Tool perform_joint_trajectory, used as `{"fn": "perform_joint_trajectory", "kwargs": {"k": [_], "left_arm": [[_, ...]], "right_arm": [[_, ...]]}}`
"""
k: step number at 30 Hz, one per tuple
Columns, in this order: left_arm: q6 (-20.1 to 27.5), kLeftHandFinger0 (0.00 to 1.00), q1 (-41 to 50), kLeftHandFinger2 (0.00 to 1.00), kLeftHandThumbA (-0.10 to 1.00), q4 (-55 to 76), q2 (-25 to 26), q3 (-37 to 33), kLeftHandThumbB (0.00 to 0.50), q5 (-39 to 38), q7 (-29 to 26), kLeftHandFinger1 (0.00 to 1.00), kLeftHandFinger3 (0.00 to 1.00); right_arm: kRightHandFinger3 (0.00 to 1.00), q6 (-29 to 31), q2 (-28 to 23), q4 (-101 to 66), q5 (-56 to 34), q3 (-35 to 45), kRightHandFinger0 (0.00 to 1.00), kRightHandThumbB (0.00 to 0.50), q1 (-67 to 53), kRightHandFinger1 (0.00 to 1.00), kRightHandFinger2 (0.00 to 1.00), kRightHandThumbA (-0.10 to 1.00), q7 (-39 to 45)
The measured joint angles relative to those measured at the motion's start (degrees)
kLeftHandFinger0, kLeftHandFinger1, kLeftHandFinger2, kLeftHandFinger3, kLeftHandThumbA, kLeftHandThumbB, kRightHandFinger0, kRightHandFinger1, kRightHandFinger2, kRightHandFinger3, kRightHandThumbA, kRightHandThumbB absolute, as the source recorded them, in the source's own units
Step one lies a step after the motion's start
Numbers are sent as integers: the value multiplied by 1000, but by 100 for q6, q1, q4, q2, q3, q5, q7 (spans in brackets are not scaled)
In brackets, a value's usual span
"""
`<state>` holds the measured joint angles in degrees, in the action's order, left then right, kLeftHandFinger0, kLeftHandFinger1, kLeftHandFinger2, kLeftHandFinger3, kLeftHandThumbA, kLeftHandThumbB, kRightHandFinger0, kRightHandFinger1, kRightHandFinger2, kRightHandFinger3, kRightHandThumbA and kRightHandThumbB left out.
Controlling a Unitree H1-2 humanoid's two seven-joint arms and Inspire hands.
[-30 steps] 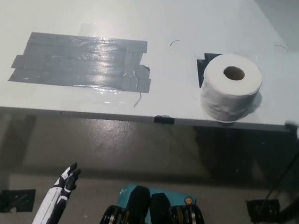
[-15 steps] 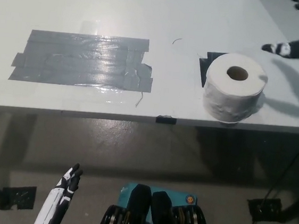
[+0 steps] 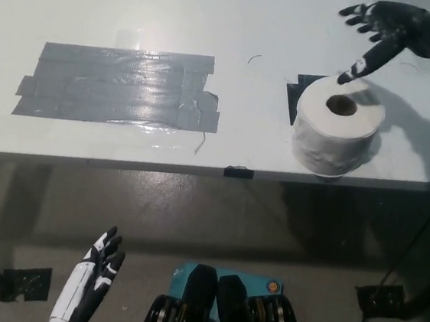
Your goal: A toilet paper roll is kept on the black spot on the desk infront of the robot and the robot inserts its right thumb into the hole in the centre to grab the roll. Then it passes the roll to a person.
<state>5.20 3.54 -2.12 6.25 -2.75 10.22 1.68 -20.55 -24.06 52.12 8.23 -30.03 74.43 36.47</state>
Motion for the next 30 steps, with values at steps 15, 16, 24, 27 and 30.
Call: {"fn": "perform_joint_trajectory", "kwargs": {"k": [15,16,24,27,30], "left_arm": [[0,1000,-31,1000,876,22,0,-1,131,6,2,1000,1000],[0,1000,-33,1000,877,22,-1,-1,132,5,2,1000,1000],[1,1000,-39,1000,885,22,-1,0,122,5,2,1000,1000],[5,1000,-43,1000,894,20,0,0,119,6,1,1000,1000],[5,1000,-65,1000,895,20,0,0,121,8,1,1000,1000]], "right_arm": [[1000,133,373,820,661,-405,1000,388,229,1000,1000,1000,385],[1000,167,374,850,701,-426,1000,400,233,1000,1000,1000,385],[1000,231,377,902,968,-369,1000,410,228,1000,1000,1000,234],[1000,207,382,902,978,-147,1000,444,225,1000,1000,982,70],[1000,135,385,890,977,95,1000,456,225,1000,1000,994,-69]]}}
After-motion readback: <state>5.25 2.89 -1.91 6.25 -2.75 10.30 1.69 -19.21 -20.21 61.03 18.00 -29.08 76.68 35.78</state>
